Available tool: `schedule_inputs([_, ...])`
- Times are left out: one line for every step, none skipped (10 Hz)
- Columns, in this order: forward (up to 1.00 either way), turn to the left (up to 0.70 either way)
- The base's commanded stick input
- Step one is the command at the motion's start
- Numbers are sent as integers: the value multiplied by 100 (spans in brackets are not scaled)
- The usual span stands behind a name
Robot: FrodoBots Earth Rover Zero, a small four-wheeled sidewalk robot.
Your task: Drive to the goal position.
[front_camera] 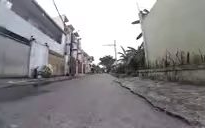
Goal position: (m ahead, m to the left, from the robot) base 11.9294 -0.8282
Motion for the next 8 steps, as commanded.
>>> schedule_inputs([98,0])
schedule_inputs([98,0])
schedule_inputs([98,0])
schedule_inputs([98,0])
schedule_inputs([98,0])
schedule_inputs([98,0])
schedule_inputs([98,0])
schedule_inputs([98,3])
